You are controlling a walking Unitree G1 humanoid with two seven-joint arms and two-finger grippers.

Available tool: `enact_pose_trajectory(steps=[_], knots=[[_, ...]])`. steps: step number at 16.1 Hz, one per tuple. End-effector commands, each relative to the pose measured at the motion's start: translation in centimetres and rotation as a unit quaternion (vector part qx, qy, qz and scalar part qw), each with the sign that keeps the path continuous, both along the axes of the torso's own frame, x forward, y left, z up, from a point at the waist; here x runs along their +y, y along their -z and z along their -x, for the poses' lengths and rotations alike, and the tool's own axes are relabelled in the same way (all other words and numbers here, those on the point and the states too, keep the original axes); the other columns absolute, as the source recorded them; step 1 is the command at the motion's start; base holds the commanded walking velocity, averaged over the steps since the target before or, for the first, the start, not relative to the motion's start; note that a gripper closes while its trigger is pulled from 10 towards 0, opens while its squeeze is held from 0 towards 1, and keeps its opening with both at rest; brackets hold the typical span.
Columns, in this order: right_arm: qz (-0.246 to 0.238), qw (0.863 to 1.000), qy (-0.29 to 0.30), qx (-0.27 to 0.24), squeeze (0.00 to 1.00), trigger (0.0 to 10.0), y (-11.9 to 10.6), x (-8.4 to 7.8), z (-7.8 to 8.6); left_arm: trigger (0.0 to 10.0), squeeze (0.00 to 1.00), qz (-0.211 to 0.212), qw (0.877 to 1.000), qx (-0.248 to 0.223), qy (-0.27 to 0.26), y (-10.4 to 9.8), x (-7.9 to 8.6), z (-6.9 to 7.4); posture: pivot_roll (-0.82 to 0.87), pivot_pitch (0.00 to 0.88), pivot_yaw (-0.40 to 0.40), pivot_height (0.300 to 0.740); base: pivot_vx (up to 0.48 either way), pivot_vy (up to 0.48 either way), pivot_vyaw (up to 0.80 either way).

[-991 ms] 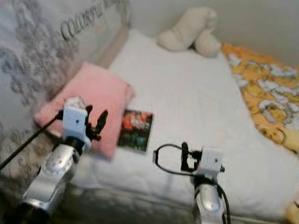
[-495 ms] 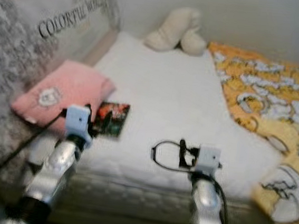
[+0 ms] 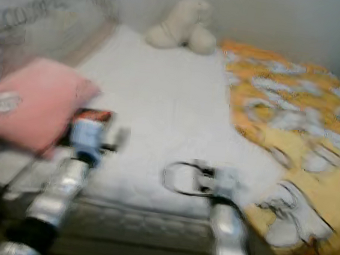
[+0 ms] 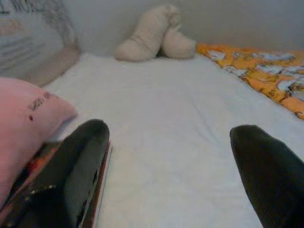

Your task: Clean up the room

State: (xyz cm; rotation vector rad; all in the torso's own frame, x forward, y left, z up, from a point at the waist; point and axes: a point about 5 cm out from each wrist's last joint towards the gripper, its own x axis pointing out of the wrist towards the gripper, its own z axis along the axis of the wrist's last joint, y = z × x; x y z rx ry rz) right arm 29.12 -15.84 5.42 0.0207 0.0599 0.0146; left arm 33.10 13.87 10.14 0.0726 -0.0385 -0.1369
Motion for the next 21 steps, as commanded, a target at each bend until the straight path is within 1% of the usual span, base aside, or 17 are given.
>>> enact_pose_trajectory(steps=[1, 2, 5, 9, 13, 15, 17, 21], knots=[[0.012, 1.000, 0.021, -0.005, 1.00, 10.0, -0.3, -1.7, 0.0, 10.0, 1.00, 0.007, 1.000, -0.001, 0.018, 0.0, -1.4, 0.0, 0.16, 0.000, -0.028, 0.740, 0.304, -0.368, 0.72], [0.012, 1.000, 0.025, -0.007, 1.00, 10.0, -0.4, -1.8, -0.1, 10.0, 1.00, 0.007, 1.000, -0.004, 0.023, -0.1, -1.6, 0.0, 0.16, 0.000, -0.029, 0.740, 0.304, -0.368, 0.71], [0.017, 0.999, 0.033, -0.007, 1.00, 10.0, -0.3, -2.0, 0.0, 10.0, 1.00, 0.009, 0.999, -0.008, 0.032, -0.2, -1.9, -0.1, 0.16, 0.000, -0.026, 0.740, 0.301, -0.371, 0.00], [0.015, 0.999, 0.039, -0.004, 1.00, 10.0, -0.1, -2.0, 0.2, 10.0, 1.00, 0.023, 0.999, -0.013, 0.038, -0.3, -2.3, -0.1, 0.15, 0.000, -0.018, 0.740, 0.305, -0.367, 0.00], [0.012, 0.999, 0.049, -0.011, 1.00, 10.0, -0.3, -2.5, 0.3, 10.0, 1.00, 0.029, 0.998, -0.015, 0.045, 0.0, -2.3, 0.5, 0.14, 0.000, -0.010, 0.740, 0.305, -0.368, 0.00], [0.013, 0.999, 0.051, -0.011, 1.00, 10.0, -0.3, -2.6, 0.4, 10.0, 1.00, 0.042, 0.997, -0.018, 0.064, 0.1, -2.8, 0.9, 0.14, 0.000, -0.009, 0.740, 0.304, -0.368, 0.00], [0.012, 0.999, 0.052, -0.010, 1.00, 10.0, -0.3, -2.6, 0.4, 10.0, 1.00, 0.050, 0.996, -0.025, 0.070, -0.1, -3.1, 0.9, 0.14, 0.000, -0.007, 0.740, 0.000, -0.420, 0.00], [0.012, 0.999, 0.051, -0.010, 1.00, 10.0, -0.3, -2.5, 0.3, 10.0, 1.00, 0.042, 0.997, -0.021, 0.069, -0.1, -3.1, 0.8, 0.14, 0.000, -0.003, 0.740, 0.000, -0.422, 0.00]])
